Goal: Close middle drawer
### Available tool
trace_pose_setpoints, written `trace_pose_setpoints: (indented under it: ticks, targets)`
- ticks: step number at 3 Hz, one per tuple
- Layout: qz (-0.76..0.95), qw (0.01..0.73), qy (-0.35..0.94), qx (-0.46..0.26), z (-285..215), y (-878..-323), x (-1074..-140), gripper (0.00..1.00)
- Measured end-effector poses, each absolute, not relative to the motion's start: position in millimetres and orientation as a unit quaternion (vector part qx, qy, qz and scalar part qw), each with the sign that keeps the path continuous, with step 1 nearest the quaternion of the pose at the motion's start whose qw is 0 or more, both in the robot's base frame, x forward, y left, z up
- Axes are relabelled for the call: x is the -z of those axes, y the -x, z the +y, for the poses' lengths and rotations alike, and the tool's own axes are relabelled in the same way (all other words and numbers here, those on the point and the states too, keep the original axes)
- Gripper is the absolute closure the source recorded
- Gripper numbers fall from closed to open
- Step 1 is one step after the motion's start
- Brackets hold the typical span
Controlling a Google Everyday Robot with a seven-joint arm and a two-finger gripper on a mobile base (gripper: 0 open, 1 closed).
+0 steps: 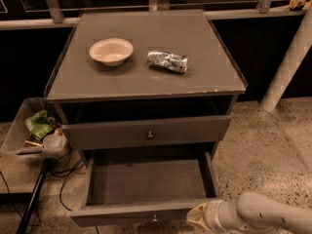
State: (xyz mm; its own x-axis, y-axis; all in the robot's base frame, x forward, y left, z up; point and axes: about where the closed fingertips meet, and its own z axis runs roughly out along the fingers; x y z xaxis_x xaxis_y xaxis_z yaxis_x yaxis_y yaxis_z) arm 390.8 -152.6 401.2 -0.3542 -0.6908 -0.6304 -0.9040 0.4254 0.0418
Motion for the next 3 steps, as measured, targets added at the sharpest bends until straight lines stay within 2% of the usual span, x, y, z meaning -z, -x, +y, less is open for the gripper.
trace_pose_setpoints:
  ticks: [3]
  targets:
    - [0.790, 0.276, 0.513, -0.193, -143, -405, -401, 0.12]
